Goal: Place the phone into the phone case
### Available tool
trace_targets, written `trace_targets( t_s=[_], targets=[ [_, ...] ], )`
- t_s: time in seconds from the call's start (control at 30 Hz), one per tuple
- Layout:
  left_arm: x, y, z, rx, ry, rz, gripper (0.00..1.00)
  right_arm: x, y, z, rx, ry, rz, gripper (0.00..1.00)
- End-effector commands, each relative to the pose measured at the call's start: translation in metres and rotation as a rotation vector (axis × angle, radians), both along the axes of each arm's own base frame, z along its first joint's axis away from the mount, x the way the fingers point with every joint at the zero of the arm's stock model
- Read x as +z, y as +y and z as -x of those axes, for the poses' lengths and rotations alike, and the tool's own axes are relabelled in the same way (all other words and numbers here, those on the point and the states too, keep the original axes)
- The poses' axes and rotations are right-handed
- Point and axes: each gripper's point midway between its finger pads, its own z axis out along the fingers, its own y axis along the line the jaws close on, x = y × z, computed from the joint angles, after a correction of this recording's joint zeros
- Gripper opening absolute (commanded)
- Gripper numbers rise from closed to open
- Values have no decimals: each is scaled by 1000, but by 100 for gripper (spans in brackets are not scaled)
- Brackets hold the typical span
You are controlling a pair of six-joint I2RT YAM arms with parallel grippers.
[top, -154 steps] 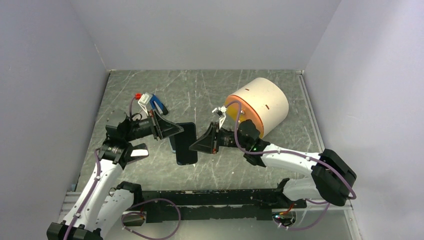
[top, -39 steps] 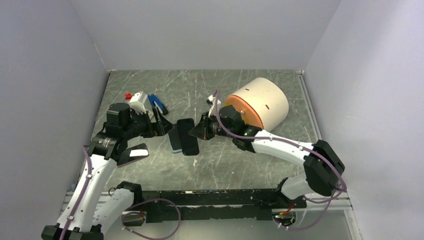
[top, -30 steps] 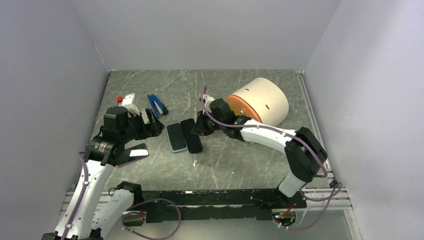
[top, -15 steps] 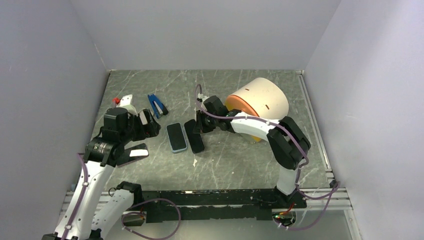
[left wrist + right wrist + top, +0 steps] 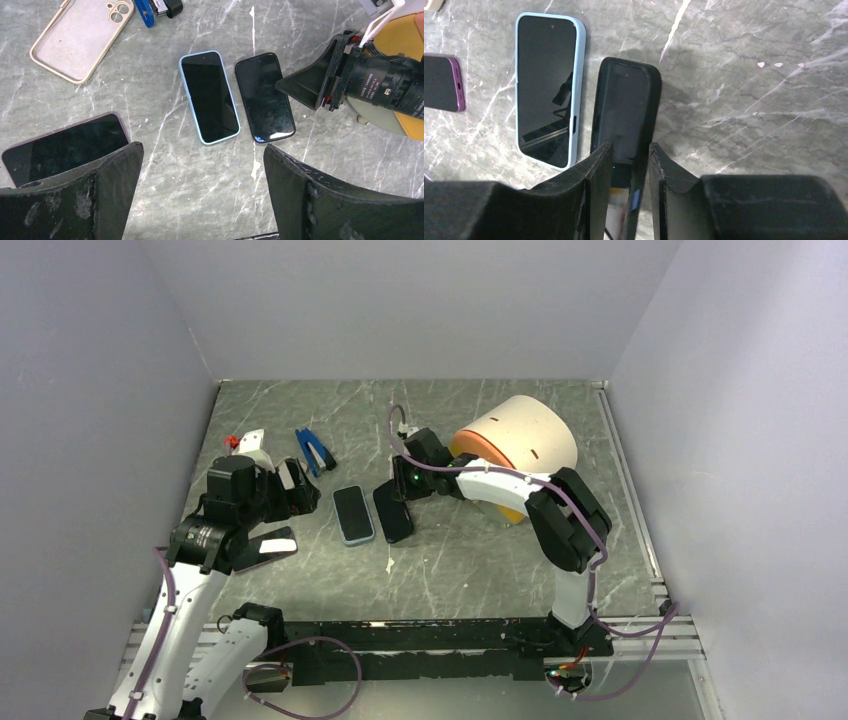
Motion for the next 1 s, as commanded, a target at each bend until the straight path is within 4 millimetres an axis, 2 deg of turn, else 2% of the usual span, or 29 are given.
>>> trace_targets(
  t_s=[0.0, 0.23, 0.33, 0.47, 0.63, 0.67, 0.7, 0.73, 0.87, 0.97],
  targets=[
    [10, 2, -4, 2, -43, -18, 94, 30, 7, -18, -14, -85, -20, 37],
    [5, 1, -5, 5, -19, -11, 94, 54, 10, -12, 12, -124, -63, 46],
    [-2, 5, -7, 61, 20, 1, 95, 75, 13, -5, 25, -159, -96, 51],
    [-22, 19, -11, 211, 76, 17, 95, 110, 16, 8, 48, -246, -150, 60],
    [-51, 21, -14, 342, 163, 94, 95, 147, 14, 31, 86, -349, -203, 77],
    [-57, 23, -15, 377, 189, 102, 95, 149, 12, 36, 91, -359, -208, 84],
    [-62, 27, -15, 418, 211, 105, 95, 155, 9, 40, 93, -374, -220, 96],
    [-68, 30, -15, 457, 231, 109, 95, 162, 7, 43, 94, -392, -234, 99],
    [-93, 45, -16, 608, 326, 135, 95, 181, -3, 57, 106, -455, -278, 99],
    [-100, 41, -32, 569, 356, 160, 95, 199, -10, 64, 106, -515, -330, 99]
  ],
)
